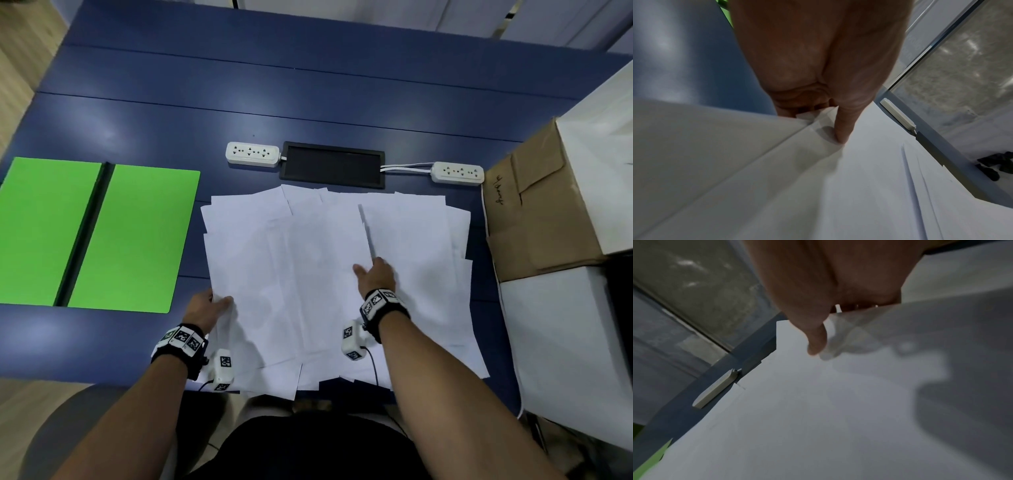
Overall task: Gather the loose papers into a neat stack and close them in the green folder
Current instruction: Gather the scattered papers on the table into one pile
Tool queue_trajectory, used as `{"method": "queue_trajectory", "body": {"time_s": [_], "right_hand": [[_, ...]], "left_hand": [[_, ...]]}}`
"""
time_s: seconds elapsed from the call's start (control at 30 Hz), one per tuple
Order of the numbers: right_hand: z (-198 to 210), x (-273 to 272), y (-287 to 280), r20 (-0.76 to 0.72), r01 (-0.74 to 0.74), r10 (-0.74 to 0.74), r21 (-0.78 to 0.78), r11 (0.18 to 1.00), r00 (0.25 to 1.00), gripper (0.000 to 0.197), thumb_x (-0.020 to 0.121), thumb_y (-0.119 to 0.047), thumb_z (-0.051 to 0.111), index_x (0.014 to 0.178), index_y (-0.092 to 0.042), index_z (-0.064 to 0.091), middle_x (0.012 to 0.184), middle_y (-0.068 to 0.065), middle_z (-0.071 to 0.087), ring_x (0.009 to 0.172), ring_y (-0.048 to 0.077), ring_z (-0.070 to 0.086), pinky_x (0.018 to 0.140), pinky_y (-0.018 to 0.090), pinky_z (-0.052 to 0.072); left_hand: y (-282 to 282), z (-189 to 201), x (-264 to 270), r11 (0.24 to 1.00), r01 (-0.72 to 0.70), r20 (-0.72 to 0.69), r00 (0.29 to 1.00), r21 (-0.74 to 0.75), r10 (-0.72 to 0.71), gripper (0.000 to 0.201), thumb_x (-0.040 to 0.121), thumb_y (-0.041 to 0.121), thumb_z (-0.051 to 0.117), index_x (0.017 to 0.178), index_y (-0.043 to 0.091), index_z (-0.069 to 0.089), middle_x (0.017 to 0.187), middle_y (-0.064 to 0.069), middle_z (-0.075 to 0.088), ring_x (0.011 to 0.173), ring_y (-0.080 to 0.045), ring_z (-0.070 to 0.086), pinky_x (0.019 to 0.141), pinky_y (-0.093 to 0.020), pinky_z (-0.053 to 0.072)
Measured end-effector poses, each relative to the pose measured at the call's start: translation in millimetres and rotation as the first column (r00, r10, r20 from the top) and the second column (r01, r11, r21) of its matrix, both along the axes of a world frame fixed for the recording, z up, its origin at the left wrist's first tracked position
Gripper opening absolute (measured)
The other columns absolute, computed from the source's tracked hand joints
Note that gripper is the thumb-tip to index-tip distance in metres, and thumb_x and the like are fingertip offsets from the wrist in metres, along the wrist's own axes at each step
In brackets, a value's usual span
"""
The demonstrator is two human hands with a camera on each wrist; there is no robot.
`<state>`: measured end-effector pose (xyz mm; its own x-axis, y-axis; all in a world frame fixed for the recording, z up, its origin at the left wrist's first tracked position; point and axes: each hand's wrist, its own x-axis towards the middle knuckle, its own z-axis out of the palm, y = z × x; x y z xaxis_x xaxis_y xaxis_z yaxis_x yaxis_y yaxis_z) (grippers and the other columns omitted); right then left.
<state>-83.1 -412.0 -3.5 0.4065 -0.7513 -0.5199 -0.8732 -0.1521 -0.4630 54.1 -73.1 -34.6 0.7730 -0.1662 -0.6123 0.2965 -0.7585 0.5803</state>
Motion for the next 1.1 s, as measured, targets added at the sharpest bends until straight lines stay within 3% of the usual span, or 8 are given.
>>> {"method": "queue_trajectory", "body": {"time_s": [0.07, 0.13, 0.27, 0.4, 0.5, 0.63, 0.87, 1.1], "right_hand": [[-8, 4, 8, -0.06, 0.059, -0.055, 0.065, 0.996, 0.997, 0.066, 0.085, -0.023, 0.075, 0.137, -0.004, 0.04, 0.133, 0.019, 0.058, 0.119, 0.036, 0.06, 0.097, 0.042, 0.051], [-12, 7, 16, -0.146, 0.048, -0.041, 0.04, 0.998, 0.988, 0.061, 0.082, -0.015, 0.072, 0.131, -0.011, 0.036, 0.121, 0.015, 0.065, 0.109, 0.035, 0.065, 0.095, 0.045, 0.052], [-15, -1, 16, -0.114, -0.022, 0.015, -0.066, 0.998, 0.993, 0.033, 0.083, -0.006, 0.059, 0.116, -0.008, 0.057, 0.117, 0.012, 0.065, 0.106, 0.034, 0.065, 0.092, 0.04, 0.053], [-17, -26, -3, -0.018, -0.025, 0.023, -0.11, 0.994, 1.0, 0.029, 0.081, -0.001, 0.061, 0.11, -0.001, 0.063, 0.12, 0.014, 0.057, 0.105, 0.035, 0.063, 0.087, 0.035, 0.052], [-22, -52, -31, 0.016, 0.009, -0.007, -0.106, 0.994, 1.0, 0.024, 0.077, -0.004, 0.067, 0.101, 0.001, 0.067, 0.107, 0.016, 0.069, 0.098, 0.033, 0.067, 0.076, 0.028, 0.05], [-17, -97, -85, -0.121, 0.162, -0.175, -0.112, 0.98, 0.977, 0.044, 0.086, -0.01, 0.064, 0.129, -0.002, 0.061, 0.131, 0.02, 0.063, 0.118, 0.037, 0.061, 0.096, 0.038, 0.051], [-20, -133, -129, -0.232, 0.266, -0.3, -0.167, 0.949, 0.925, 0.046, 0.085, -0.005, 0.054, 0.131, -0.002, 0.054, 0.133, 0.024, 0.042, 0.097, 0.046, 0.063, 0.082, 0.045, 0.057], [-17, -122, -119, -0.206, 0.217, -0.246, -0.156, 0.964, 0.947, 0.052, 0.086, -0.009, 0.051, 0.137, -0.003, 0.049, 0.135, 0.022, 0.053, 0.114, 0.043, 0.059, 0.088, 0.048, 0.054]], "left_hand": [[0, 0, 0, 1.0, 0.001, 0.002, 1.0, 0.008, -0.001, 0.019, 0.093, 0.014, 0.07, 0.106, 0.001, 0.07, 0.096, -0.015, 0.07, 0.087, -0.029, 0.065, 0.076, -0.034, 0.046], [0, 0, 0, 1.0, -0.005, -0.003, 1.0, 0.017, 0.006, 0.017, 0.092, 0.014, 0.07, 0.104, 0.001, 0.07, 0.095, -0.016, 0.071, 0.086, -0.03, 0.066, 0.076, -0.034, 0.046], [-3, 3, -1, 1.0, -0.015, 0.0, 1.0, 0.001, 0.015, 0.014, 0.093, 0.01, 0.069, 0.102, -0.001, 0.07, 0.095, -0.016, 0.071, 0.085, -0.029, 0.064, 0.075, -0.033, 0.045], [-3, 2, -1, 1.0, -0.02, -0.006, 1.0, -0.02, 0.02, 0.017, 0.094, 0.009, 0.069, 0.107, -0.002, 0.069, 0.095, -0.014, 0.07, 0.086, -0.028, 0.064, 0.076, -0.033, 0.045], [-4, 4, -1, 0.999, -0.033, -0.011, 0.999, -0.032, 0.033, 0.012, 0.094, 0.008, 0.069, 0.101, -0.001, 0.068, 0.089, -0.015, 0.069, 0.074, -0.026, 0.064, 0.063, -0.032, 0.044], [-9, 11, -4, 0.999, -0.02, 0.002, 1.0, -0.03, 0.02, 0.009, 0.095, 0.007, 0.067, 0.088, 0.002, 0.064, 0.072, -0.008, 0.061, 0.055, -0.016, 0.052, 0.053, -0.023, 0.039], [-9, 6, -2, 1.0, -0.015, 0.008, 1.0, -0.018, 0.015, 0.008, 0.095, 0.008, 0.067, 0.097, 0.0, 0.066, 0.085, -0.015, 0.066, 0.062, -0.02, 0.056, 0.053, -0.025, 0.039], [-4, -6, 1, 1.0, -0.025, 0.001, 1.0, -0.018, 0.025, 0.014, 0.094, 0.012, 0.07, 0.103, 0.002, 0.069, 0.091, -0.017, 0.07, 0.075, -0.026, 0.062, 0.066, -0.033, 0.043]]}}
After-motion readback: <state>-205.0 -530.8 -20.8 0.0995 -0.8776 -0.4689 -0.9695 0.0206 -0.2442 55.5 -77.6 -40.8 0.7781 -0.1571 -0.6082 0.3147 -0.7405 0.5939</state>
